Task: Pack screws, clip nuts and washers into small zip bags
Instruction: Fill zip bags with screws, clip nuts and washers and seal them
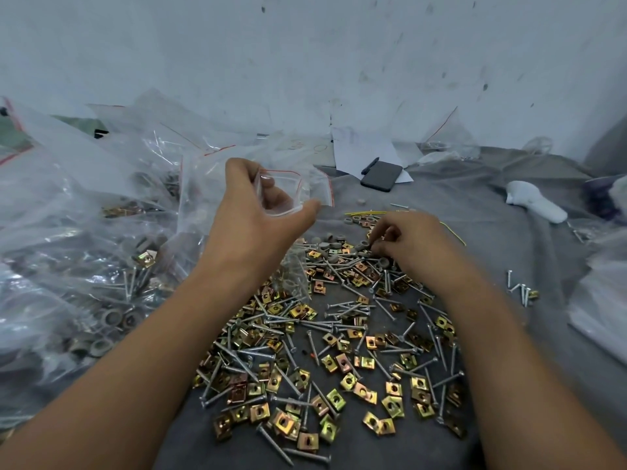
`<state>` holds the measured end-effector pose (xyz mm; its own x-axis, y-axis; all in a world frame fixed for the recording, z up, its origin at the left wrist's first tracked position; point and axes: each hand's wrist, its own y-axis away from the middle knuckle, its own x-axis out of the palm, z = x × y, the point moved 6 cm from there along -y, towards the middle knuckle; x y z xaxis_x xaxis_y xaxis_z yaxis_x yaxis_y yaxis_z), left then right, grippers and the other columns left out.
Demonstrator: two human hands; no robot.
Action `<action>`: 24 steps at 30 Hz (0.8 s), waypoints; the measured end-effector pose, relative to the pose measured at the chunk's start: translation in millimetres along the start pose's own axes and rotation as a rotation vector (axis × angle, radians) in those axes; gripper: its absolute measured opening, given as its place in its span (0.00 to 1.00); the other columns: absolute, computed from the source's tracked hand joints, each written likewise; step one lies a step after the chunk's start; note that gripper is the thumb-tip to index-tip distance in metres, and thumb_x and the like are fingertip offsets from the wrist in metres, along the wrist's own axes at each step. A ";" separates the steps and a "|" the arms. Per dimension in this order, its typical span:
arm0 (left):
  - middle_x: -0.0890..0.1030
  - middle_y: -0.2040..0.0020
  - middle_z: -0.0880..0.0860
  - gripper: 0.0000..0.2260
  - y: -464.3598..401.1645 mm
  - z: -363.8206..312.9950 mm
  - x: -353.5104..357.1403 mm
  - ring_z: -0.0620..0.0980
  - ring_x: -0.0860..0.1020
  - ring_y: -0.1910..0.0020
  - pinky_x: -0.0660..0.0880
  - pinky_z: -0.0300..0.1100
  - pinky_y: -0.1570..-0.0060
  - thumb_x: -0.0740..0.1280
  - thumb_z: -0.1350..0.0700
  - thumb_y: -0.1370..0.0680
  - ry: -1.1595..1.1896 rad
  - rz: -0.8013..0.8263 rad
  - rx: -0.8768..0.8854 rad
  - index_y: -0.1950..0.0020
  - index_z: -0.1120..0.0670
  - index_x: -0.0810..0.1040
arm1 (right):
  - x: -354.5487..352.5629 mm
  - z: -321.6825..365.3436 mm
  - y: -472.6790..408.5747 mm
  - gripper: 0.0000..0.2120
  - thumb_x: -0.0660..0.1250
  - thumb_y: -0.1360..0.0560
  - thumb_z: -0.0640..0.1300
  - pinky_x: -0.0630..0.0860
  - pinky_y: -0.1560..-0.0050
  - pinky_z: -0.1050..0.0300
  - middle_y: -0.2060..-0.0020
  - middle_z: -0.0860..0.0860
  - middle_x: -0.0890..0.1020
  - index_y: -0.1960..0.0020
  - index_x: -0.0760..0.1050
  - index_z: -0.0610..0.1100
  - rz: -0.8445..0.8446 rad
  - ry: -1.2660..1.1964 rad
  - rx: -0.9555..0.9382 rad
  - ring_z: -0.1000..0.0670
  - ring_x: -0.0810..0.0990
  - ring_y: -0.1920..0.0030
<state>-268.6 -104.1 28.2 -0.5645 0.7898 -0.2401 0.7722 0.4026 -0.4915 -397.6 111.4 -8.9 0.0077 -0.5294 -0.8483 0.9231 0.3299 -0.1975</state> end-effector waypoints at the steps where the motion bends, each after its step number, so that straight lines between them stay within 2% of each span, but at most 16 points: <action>1: 0.70 0.55 0.46 0.25 0.1 -0.6 0.3 0.31 0.73 0.62 0.74 0.27 0.58 0.79 0.51 0.25 -0.001 0.004 -0.004 0.41 0.52 0.65 | -3.1 -2.5 1.8 0.06 0.77 0.24 0.41 0.70 0.64 0.62 0.61 0.55 0.80 0.52 0.83 0.51 -0.038 -0.067 0.006 0.57 0.78 0.60; 3: 0.71 0.55 0.46 0.25 0.7 -1.9 1.0 0.31 0.73 0.61 0.74 0.29 0.57 0.80 0.52 0.25 -0.002 0.013 -0.012 0.40 0.53 0.65 | -11.8 -5.3 6.5 0.05 0.77 0.24 0.43 0.77 0.62 0.59 0.61 0.51 0.83 0.51 0.83 0.51 -0.118 -0.300 0.020 0.53 0.81 0.61; 6: 0.75 0.54 0.45 0.26 3.9 -5.5 4.0 0.35 0.77 0.58 0.76 0.34 0.56 0.80 0.50 0.26 -0.025 0.069 -0.017 0.40 0.51 0.65 | -27.4 -1.4 14.5 0.06 0.76 0.25 0.42 0.81 0.57 0.58 0.60 0.48 0.86 0.48 0.85 0.46 -0.176 -0.954 0.028 0.50 0.81 0.60; 8: 0.78 0.52 0.46 0.27 10.3 -9.2 9.1 0.41 0.80 0.54 0.79 0.39 0.53 0.79 0.46 0.28 -0.080 0.135 0.004 0.39 0.49 0.65 | -33.6 10.1 20.5 0.11 0.76 0.27 0.42 0.79 0.60 0.61 0.61 0.47 0.84 0.47 0.84 0.40 -0.101 -1.317 0.001 0.51 0.80 0.61; 10: 0.79 0.51 0.46 0.27 16.3 -12.4 13.9 0.43 0.80 0.51 0.81 0.44 0.50 0.78 0.45 0.28 -0.108 0.186 0.024 0.39 0.48 0.65 | -38.3 24.0 26.2 0.12 0.76 0.28 0.44 0.75 0.67 0.64 0.61 0.47 0.82 0.48 0.84 0.37 0.003 -1.441 -0.026 0.53 0.78 0.64; 14: 0.79 0.51 0.42 0.29 24.5 -17.6 21.3 0.39 0.80 0.50 0.78 0.41 0.51 0.78 0.44 0.29 -0.166 0.246 0.085 0.38 0.47 0.63 | -49.6 45.3 39.1 0.11 0.74 0.26 0.46 0.72 0.72 0.65 0.62 0.47 0.80 0.50 0.83 0.39 0.116 -1.351 -0.111 0.54 0.76 0.68; 18: 0.81 0.49 0.42 0.29 27.8 -20.2 26.2 0.44 0.81 0.48 0.79 0.51 0.48 0.80 0.46 0.28 -0.201 0.274 0.124 0.39 0.45 0.62 | -63.1 74.8 49.1 0.10 0.76 0.29 0.47 0.72 0.75 0.62 0.65 0.45 0.83 0.53 0.84 0.40 0.055 -0.978 -0.251 0.51 0.79 0.70; 21: 0.81 0.49 0.42 0.29 28.7 -19.8 28.3 0.45 0.82 0.46 0.79 0.54 0.46 0.80 0.47 0.28 -0.201 0.278 0.147 0.40 0.45 0.62 | -69.4 96.3 53.8 0.07 0.80 0.31 0.46 0.74 0.70 0.64 0.65 0.49 0.86 0.55 0.86 0.46 -0.009 -0.665 -0.365 0.54 0.79 0.69; 24: 0.81 0.49 0.43 0.29 31.1 -20.1 29.4 0.45 0.82 0.46 0.80 0.54 0.46 0.79 0.45 0.29 -0.201 0.296 0.160 0.39 0.45 0.62 | -69.1 105.9 58.1 0.07 0.82 0.32 0.49 0.77 0.61 0.59 0.62 0.52 0.86 0.55 0.88 0.52 -0.042 -0.452 -0.428 0.51 0.82 0.61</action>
<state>-255.4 -59.1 22.7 -0.3822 0.7479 -0.5427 0.8640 0.0809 -0.4970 -303.7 84.4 90.3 0.2232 -0.7960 -0.5626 0.6907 0.5364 -0.4850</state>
